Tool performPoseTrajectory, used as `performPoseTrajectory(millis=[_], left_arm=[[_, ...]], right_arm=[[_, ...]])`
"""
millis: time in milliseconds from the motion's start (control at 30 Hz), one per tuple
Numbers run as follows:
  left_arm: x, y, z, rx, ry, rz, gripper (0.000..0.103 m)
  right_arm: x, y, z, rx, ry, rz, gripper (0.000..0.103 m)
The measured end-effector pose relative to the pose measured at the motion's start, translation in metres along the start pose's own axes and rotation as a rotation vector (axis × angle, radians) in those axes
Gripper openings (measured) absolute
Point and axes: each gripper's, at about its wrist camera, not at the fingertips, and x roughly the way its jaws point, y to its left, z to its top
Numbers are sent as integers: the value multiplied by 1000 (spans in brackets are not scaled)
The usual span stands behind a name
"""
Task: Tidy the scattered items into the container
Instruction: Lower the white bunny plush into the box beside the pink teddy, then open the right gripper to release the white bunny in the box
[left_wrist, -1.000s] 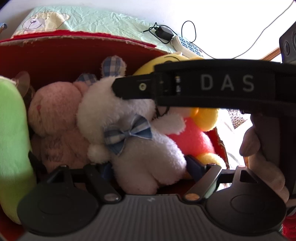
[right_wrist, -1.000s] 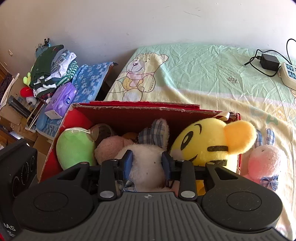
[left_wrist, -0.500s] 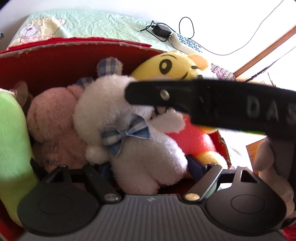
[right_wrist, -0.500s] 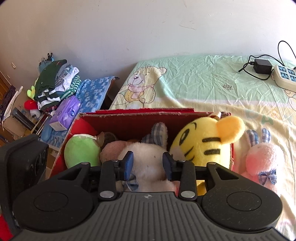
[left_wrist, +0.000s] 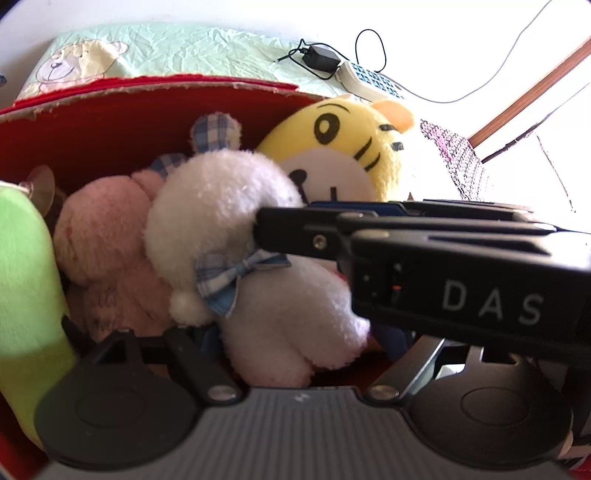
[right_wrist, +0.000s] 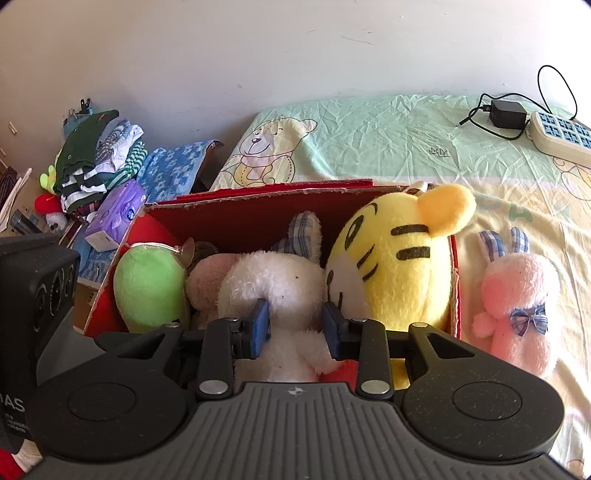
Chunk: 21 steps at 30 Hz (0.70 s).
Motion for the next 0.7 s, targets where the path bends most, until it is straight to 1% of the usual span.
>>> performPoseTrajectory(millis=[100, 300, 333, 433, 700], left_arm=[[-7, 2, -6, 10, -2, 1, 85], [-16, 6, -16, 25, 0, -3, 85], [-23, 7, -23, 28, 2, -2, 85], [-34, 9, -30, 34, 3, -1, 85], [-29, 11, -23, 44, 18, 0, 87]], right_arm=[[0, -4, -1, 36, -5, 7, 33], [-1, -2, -5, 35, -23, -3, 33], [-1, -2, -6, 35, -24, -3, 34], [-1, -2, -6, 39, -26, -3, 34], [-2, -4, -11, 52, -41, -2, 34]])
